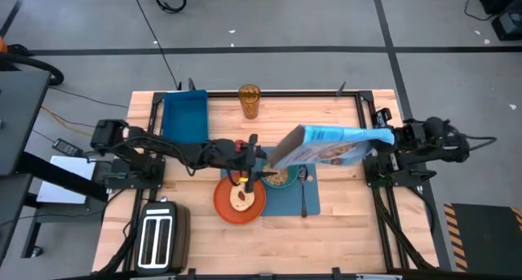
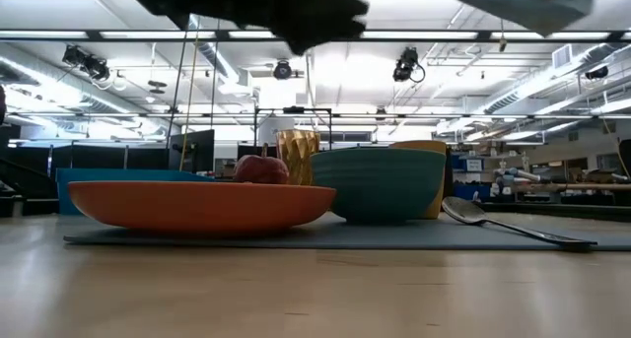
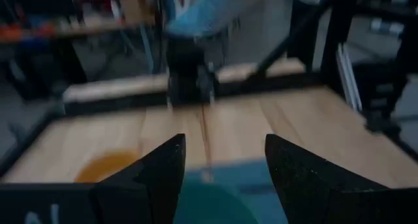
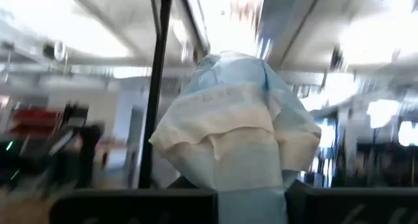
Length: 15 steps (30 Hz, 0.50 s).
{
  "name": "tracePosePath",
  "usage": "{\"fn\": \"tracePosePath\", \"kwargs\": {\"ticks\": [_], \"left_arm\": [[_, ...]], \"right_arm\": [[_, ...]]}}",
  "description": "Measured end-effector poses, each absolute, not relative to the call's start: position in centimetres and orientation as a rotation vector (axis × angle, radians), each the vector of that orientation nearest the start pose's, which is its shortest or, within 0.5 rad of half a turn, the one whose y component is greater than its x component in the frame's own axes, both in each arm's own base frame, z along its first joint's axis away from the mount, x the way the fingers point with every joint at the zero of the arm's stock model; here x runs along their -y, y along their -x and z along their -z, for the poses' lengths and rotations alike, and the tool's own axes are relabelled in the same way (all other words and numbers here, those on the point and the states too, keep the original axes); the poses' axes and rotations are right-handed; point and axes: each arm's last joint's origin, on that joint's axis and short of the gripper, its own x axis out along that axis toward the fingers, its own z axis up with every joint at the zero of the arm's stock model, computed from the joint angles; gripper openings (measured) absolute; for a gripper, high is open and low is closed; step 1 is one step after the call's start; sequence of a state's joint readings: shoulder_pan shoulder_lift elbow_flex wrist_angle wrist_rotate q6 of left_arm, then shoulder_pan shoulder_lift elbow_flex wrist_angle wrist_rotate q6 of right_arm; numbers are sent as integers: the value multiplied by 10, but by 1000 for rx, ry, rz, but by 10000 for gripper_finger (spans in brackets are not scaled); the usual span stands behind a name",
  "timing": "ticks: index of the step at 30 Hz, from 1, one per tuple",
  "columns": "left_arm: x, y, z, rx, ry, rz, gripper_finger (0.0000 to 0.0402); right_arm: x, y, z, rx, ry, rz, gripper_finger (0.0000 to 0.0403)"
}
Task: Arrange a breakfast setting
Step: Pour the cereal into the green bowl
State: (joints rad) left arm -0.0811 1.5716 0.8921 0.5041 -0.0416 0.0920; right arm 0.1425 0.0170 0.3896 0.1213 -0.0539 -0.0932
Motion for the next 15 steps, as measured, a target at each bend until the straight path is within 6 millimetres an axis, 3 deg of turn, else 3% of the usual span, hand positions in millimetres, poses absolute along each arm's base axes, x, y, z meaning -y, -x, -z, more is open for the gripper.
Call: {"fn": "tracePosePath", "kwargs": {"ticks": [9,15], "left_arm": [[1,-360,-257,348,-131,-18,233],[-20,-365,-259,482,-72,47,258]], "right_arm": [[-11,-75,-262,804,123,-77,22],[-11,-87,-257,820,118,-23,22]]}}
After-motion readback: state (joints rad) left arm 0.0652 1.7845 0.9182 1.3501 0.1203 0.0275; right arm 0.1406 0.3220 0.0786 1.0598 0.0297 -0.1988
